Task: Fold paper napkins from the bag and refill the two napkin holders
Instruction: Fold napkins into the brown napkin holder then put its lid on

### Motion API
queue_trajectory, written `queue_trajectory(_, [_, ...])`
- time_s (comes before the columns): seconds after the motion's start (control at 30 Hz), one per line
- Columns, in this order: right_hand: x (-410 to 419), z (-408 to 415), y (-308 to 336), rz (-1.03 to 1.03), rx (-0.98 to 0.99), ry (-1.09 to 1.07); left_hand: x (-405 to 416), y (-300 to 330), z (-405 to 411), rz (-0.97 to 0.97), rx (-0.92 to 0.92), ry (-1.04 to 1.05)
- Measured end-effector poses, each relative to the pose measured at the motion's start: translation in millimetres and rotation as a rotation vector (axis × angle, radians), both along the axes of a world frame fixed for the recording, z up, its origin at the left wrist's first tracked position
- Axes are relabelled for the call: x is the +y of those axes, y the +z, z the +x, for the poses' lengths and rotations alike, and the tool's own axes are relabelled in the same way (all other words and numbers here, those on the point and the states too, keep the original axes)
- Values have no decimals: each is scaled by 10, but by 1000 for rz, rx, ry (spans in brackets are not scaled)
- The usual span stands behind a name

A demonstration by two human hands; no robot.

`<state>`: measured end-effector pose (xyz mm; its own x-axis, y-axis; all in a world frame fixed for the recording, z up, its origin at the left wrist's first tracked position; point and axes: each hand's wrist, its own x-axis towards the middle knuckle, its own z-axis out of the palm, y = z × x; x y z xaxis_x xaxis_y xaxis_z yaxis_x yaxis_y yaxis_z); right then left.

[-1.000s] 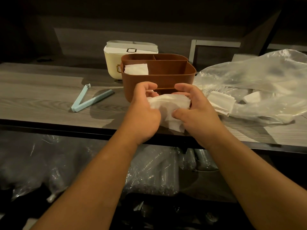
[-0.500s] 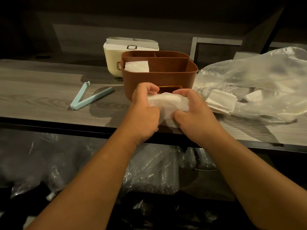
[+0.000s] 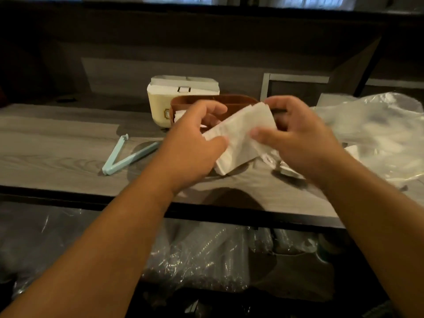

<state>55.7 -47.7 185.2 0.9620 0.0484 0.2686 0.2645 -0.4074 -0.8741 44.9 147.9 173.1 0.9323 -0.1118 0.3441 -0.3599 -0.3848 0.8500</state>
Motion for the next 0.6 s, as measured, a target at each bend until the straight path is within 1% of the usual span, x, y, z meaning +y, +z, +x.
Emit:
queue_trajectory(0.03, [-21,92,172,-10,-24,-8,8,175,48,23,24,-1])
queue_trajectory(0.13, [-39,367,621,-170,-54,39,-24,664,245,89,112,13])
queue_trajectory(0.23, [21,593,891,-376,-51,97,-116,947,493,109,319,-46])
queue_trajectory(0.27, [46,673,929,-454,-68,95,-150,990,577,135,377,-46])
queue_trajectory(0.37, [93,925,930,-639,-109,67,-264,1004,791,194,475,3])
queue_trajectory(0.5, [89,1139,821,-763,-115,49,-384,927,974,280,568,47])
queue_trajectory(0.6, [78,1213,718,-854,-151,75,-434,872,1054,362,606,54])
